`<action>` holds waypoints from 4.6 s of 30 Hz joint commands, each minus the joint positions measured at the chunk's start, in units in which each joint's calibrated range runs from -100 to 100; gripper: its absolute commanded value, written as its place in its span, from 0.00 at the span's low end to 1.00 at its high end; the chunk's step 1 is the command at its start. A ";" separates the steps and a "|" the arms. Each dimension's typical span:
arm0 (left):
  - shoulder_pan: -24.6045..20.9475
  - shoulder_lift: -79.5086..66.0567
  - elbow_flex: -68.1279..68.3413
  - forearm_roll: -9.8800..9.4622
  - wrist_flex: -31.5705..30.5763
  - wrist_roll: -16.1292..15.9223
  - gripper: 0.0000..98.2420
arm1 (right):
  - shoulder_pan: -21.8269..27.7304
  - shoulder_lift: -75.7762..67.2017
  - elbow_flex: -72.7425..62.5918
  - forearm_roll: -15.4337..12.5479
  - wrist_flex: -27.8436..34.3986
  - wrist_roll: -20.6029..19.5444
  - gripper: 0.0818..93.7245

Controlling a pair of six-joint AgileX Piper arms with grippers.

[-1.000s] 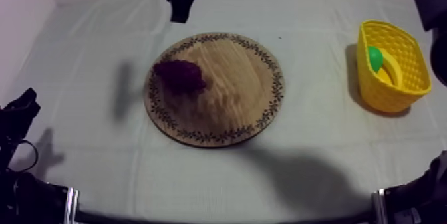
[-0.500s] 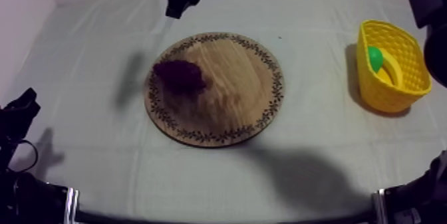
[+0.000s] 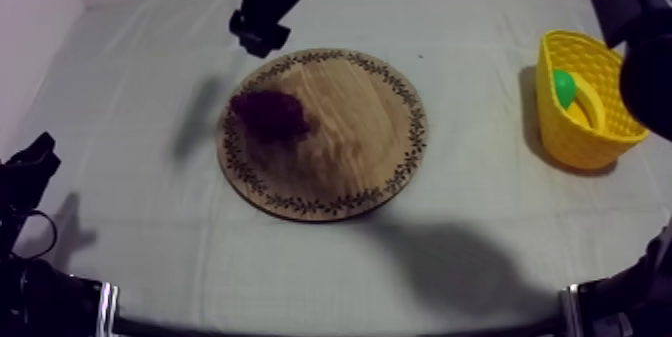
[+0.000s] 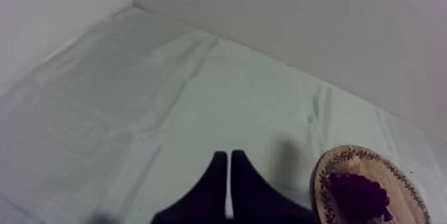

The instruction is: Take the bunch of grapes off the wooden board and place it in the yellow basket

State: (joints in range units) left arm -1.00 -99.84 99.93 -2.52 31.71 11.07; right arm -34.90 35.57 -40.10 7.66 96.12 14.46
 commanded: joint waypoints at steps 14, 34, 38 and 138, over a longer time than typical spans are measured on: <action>0.02 0.02 -0.04 0.01 -0.03 -0.01 0.00 | -0.58 11.48 -1.14 -0.76 -1.20 -1.03 0.68; 0.02 0.02 -0.04 0.01 -0.03 -0.01 0.00 | -0.71 22.51 -8.25 -0.93 -0.58 -2.42 0.66; 0.02 0.02 -0.04 0.01 -0.03 -0.01 0.00 | -0.48 24.22 -9.40 -0.71 -0.52 -2.37 0.66; 0.02 0.02 -0.04 0.01 -0.03 -0.01 0.00 | 35.05 -34.97 51.54 0.63 -3.01 -2.72 0.41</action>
State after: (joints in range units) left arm -1.00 -99.84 99.93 -2.52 31.73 11.07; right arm -2.65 0.94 9.55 8.11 93.49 11.49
